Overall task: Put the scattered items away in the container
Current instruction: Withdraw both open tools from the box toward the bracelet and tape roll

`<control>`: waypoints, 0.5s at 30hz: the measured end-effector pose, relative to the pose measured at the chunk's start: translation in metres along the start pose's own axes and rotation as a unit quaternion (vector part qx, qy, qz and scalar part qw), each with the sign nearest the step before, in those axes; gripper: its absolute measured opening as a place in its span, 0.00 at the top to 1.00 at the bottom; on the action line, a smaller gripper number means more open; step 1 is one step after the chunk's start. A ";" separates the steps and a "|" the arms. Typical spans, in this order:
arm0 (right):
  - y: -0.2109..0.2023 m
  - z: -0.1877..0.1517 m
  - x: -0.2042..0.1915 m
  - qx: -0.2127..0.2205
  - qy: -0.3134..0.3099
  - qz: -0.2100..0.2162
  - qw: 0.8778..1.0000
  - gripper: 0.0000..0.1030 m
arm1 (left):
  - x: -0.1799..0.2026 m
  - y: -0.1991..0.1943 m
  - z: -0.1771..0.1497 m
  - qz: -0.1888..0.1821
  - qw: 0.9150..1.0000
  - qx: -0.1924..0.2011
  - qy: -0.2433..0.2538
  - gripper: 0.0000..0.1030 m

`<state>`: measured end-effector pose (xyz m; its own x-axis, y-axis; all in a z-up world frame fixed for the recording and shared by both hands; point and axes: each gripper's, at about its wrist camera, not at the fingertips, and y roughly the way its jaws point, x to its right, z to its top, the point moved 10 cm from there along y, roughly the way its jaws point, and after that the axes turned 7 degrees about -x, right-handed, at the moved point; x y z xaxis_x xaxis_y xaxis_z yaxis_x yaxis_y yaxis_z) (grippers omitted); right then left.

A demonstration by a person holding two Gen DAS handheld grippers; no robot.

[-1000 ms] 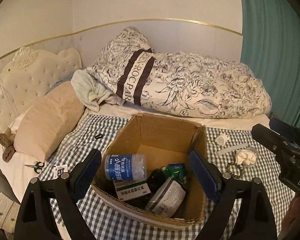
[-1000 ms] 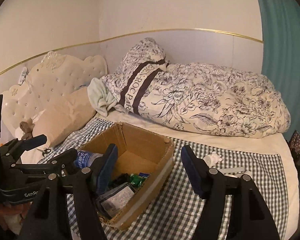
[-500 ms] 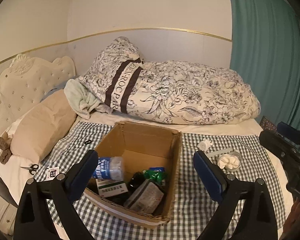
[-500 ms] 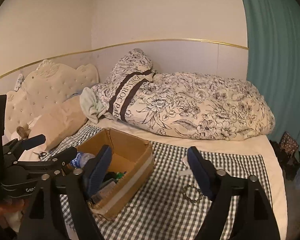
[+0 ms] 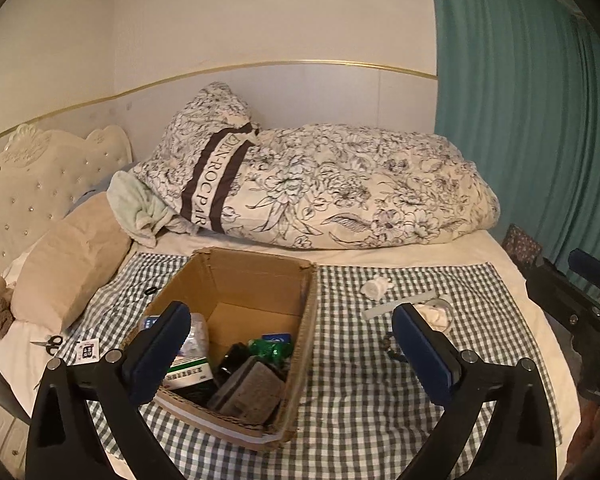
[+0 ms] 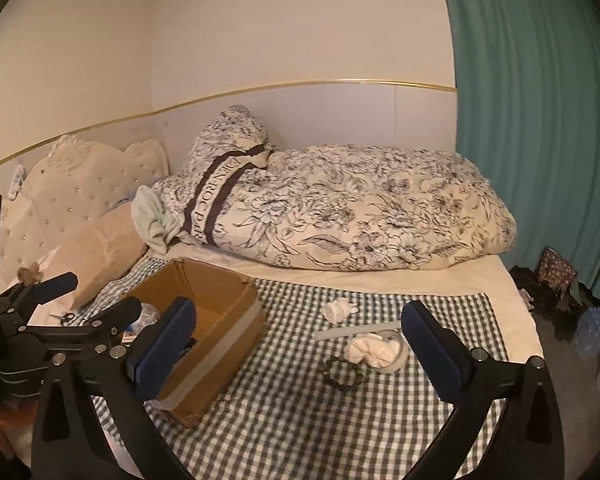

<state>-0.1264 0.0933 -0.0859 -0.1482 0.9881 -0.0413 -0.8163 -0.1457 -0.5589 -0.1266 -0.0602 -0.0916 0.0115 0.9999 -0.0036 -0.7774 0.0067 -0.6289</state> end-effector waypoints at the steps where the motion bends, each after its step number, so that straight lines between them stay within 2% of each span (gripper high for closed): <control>1: -0.001 -0.001 0.004 -0.002 0.001 -0.002 1.000 0.00 | 0.002 -0.001 0.000 -0.002 1.000 0.001 0.001 0.00; 15: -0.006 -0.021 0.080 -0.022 0.031 -0.053 0.998 0.00 | 0.056 0.010 -0.001 -0.027 0.999 0.005 0.039 0.00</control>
<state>-0.1217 0.1740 -0.1038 -0.0268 0.9992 -0.0305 -0.8004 -0.0397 -0.5982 -0.1327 -0.0039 -0.0989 0.1021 0.9943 -0.0312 -0.7803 0.0606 -0.6224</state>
